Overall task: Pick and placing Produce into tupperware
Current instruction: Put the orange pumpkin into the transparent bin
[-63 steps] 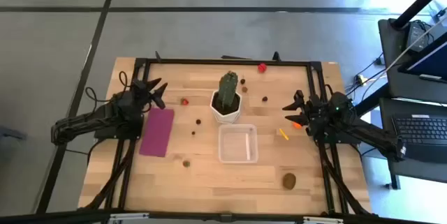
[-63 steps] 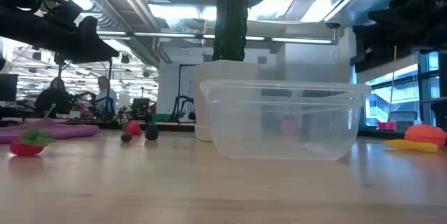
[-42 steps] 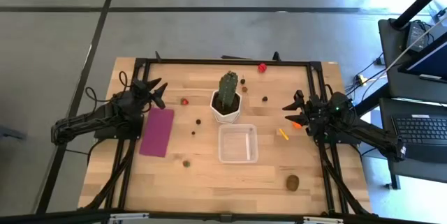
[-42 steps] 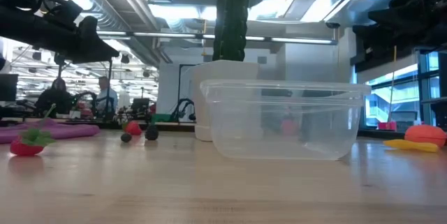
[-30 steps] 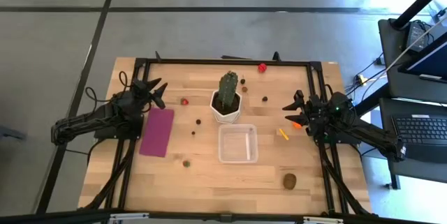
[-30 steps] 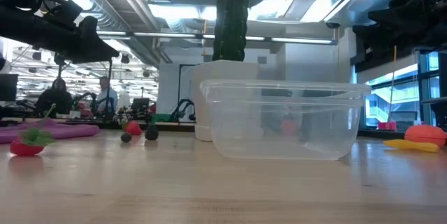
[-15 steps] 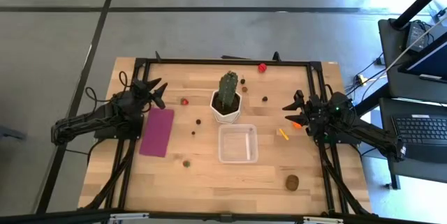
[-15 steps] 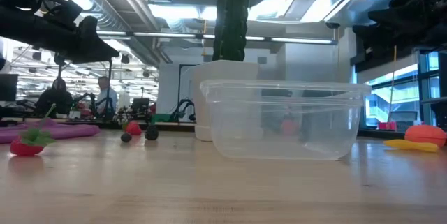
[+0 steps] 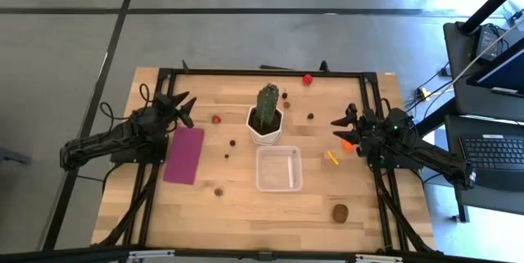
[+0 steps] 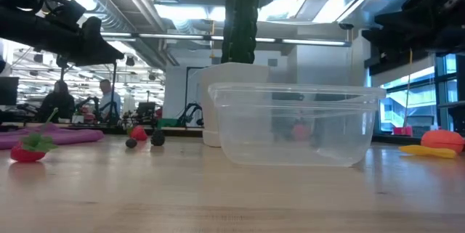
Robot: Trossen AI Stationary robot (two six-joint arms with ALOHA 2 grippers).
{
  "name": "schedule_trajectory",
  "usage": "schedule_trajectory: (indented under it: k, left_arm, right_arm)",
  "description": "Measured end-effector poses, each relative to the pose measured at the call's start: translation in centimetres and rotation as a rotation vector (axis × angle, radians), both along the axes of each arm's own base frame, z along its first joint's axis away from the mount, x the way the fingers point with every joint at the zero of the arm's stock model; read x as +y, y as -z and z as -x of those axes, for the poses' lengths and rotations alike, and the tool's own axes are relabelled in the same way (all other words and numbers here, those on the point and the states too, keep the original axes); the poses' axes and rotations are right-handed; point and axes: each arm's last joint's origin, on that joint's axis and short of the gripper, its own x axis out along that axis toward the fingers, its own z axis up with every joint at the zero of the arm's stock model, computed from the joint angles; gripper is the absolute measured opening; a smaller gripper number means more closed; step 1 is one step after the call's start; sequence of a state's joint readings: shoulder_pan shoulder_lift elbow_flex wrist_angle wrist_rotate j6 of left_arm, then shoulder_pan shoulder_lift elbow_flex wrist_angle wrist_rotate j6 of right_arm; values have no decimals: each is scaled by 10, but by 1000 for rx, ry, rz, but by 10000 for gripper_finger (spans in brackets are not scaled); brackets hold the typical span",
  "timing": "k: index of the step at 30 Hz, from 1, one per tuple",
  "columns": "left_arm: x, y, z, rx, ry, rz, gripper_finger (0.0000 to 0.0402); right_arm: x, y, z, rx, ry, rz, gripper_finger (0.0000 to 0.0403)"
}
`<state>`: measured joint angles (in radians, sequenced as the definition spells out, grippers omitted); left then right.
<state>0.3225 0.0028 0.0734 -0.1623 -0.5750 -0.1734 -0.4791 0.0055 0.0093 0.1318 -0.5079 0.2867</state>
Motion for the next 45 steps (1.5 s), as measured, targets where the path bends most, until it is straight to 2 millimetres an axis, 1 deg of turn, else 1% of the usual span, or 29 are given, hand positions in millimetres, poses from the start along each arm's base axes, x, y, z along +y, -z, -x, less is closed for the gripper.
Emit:
schedule_trajectory:
  k: [6,16,19,26,29,33,40,45]
  left_arm:
    - [0,0,0,0,0,0,176]
    - [0,0,0,0,0,0,176]
    - [0,0,0,0,0,0,176]
    - [0,0,0,0,0,0,176]
    - [0,0,0,0,0,0,176]
    - [0,0,0,0,0,0,176]
    - [0,0,0,0,0,0,176]
    - [0,0,0,0,0,0,176]
  right_arm:
    - [-4,0,0,-10,128,-161,181]
    - [-4,0,0,-17,122,-216,185]
    - [-4,0,0,-17,123,-218,201]
    - [-4,0,0,-17,123,-211,271]
    - [-4,0,0,-18,120,-239,286]
    - [-4,0,0,-19,115,-276,289]
    - [-4,-3,1,-41,111,-273,290]
    - [-4,-3,1,-44,95,-340,288]
